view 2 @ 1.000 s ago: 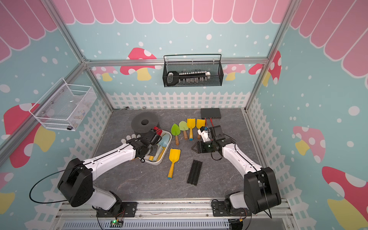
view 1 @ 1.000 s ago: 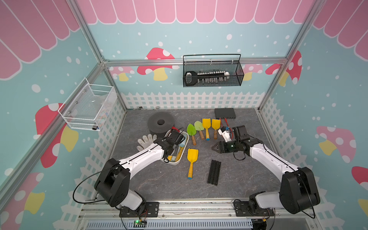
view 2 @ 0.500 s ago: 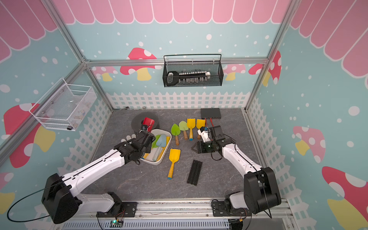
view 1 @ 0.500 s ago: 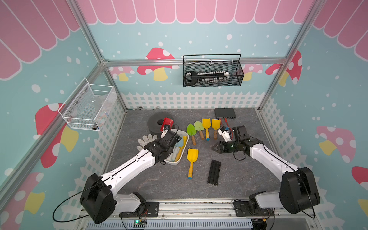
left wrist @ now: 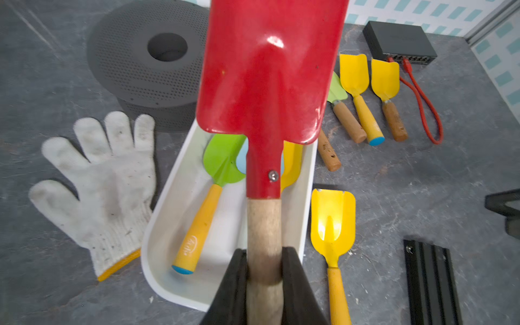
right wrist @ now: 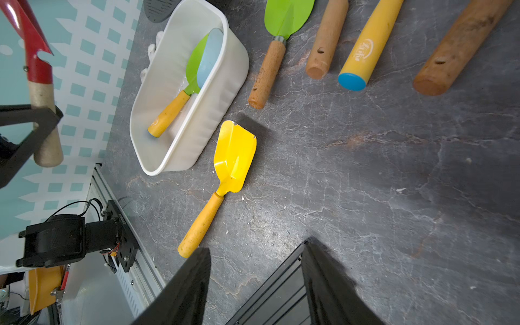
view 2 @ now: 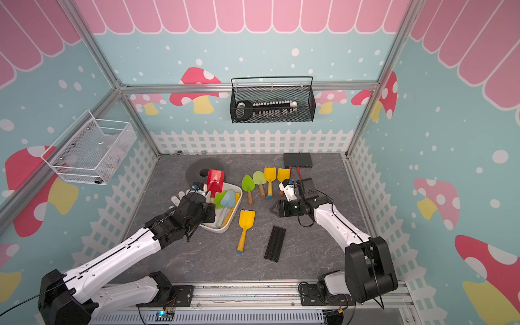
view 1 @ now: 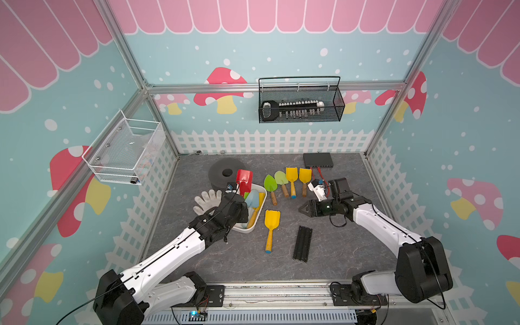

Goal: Take the shovel out of the storage box
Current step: Pick up the shovel from the storage box.

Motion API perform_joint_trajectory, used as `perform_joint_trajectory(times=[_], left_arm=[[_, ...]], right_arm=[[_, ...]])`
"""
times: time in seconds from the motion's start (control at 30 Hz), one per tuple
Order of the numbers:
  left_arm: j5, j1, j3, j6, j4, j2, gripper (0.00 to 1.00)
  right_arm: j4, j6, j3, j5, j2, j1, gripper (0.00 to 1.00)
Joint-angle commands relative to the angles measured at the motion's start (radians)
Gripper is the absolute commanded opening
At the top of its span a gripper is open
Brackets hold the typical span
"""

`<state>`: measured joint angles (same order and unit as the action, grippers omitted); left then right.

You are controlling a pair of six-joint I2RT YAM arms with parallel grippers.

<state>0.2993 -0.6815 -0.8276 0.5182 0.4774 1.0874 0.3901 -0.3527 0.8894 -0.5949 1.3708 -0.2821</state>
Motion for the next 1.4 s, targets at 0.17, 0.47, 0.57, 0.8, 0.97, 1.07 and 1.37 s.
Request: perform_joint_trajectory(times=[0.17, 0.47, 0.57, 0.8, 0.97, 1.07, 1.37], left_arm=[[-0.045, -0.107, 0.024, 0.148, -0.105, 0.021, 0.0], [-0.023, -0.213, 0.012, 0.219, -0.143, 0.136, 0.0], [-0.04, -0.222, 0.024, 0.247, -0.166, 0.147, 0.0], [-0.124, -0.235, 0.055, 0.303, -0.238, 0.182, 0.0], [-0.164, -0.27, 0.052, 0.342, -0.287, 0.24, 0.0], [-0.169, -0.299, 0.036, 0.369, -0.297, 0.285, 0.0], [-0.23, -0.334, 0.034, 0.435, -0.414, 0.404, 0.0]], right_arm=[[0.005, -0.005, -0.008, 0.009, -0.045, 0.003, 0.59], [0.02, -0.021, -0.01, 0.058, -0.043, 0.009, 0.59], [0.02, -0.029, -0.012, 0.058, -0.04, 0.015, 0.59], [0.014, -0.05, -0.025, 0.072, -0.044, 0.035, 0.59], [-0.001, -0.073, -0.048, 0.078, -0.068, 0.067, 0.6], [-0.009, -0.083, -0.06, 0.071, -0.079, 0.09, 0.6], [-0.017, -0.089, -0.067, 0.055, -0.085, 0.105, 0.6]])
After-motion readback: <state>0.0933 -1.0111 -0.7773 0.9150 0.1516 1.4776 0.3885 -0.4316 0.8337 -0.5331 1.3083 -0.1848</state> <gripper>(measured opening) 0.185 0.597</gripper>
